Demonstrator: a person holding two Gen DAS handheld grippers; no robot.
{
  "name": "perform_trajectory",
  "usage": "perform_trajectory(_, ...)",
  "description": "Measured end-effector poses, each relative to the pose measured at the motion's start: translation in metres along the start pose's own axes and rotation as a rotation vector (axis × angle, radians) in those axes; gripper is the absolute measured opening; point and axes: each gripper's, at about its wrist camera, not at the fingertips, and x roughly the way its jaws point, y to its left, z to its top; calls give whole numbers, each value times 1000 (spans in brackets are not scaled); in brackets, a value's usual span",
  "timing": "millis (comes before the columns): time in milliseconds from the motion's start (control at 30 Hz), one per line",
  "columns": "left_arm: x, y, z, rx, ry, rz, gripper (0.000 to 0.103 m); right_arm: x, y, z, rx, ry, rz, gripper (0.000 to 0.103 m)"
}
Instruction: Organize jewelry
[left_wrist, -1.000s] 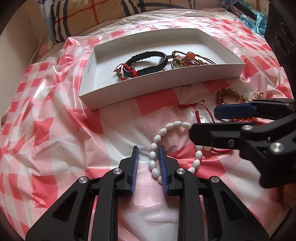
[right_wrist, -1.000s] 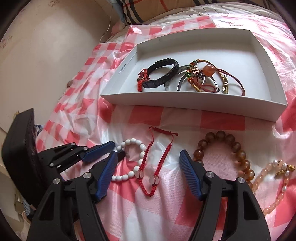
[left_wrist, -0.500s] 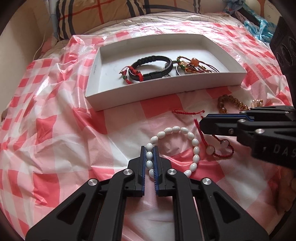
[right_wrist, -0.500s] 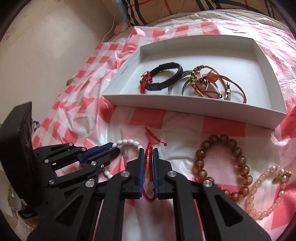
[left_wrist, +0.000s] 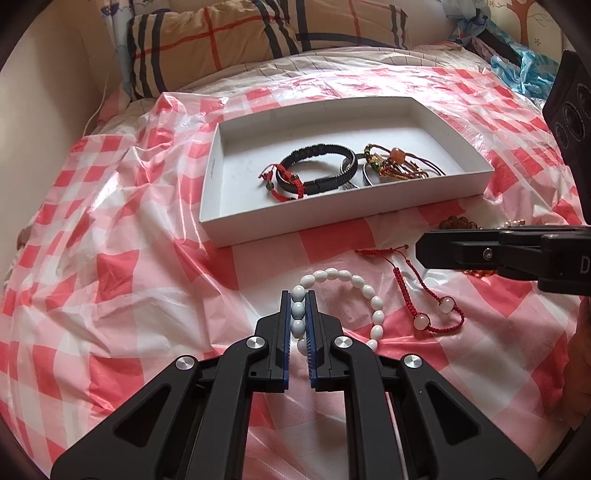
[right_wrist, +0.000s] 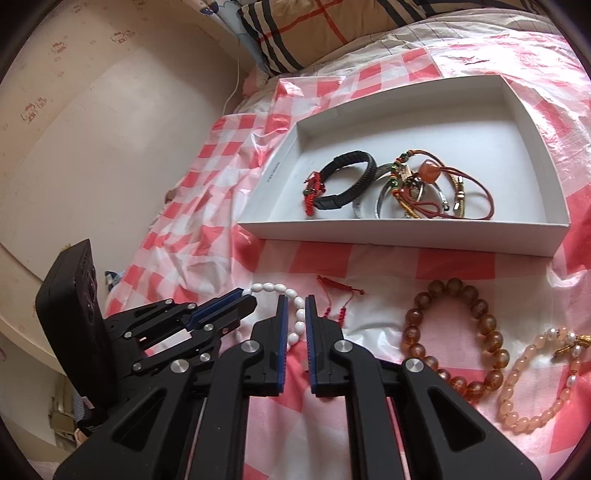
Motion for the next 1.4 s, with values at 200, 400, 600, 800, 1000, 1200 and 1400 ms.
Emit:
perform_trajectory(200, -6, 5, 3, -16, -31, 1, 7, -7, -3, 3, 36, -21, 53, 10)
perform_trajectory(400, -11, 13, 5, -52, -58, 18, 7, 2, 4, 1, -17, 6, -89, 64)
perform_trajectory(600, -12, 25, 5, -99, -66, 37, 7, 40, 22, -14, -236, 103, -373, 72)
perform_trajectory(800, -14, 28, 6, -114, -76, 34, 7, 41, 26, -19, -289, 114, -361, 10)
perform_trajectory(1000, -30, 33, 13, -165, -151, -38, 7, 7, -4, -2, -6, 26, -8, 6)
perform_trajectory(1200, -44, 39, 23, -224, -208, -98, 7, -17, -16, 6, 70, -42, 62, 6)
perform_trajectory(1400, -51, 43, 25, -250, -233, -108, 7, 18, 14, 1, -80, 31, -131, 89)
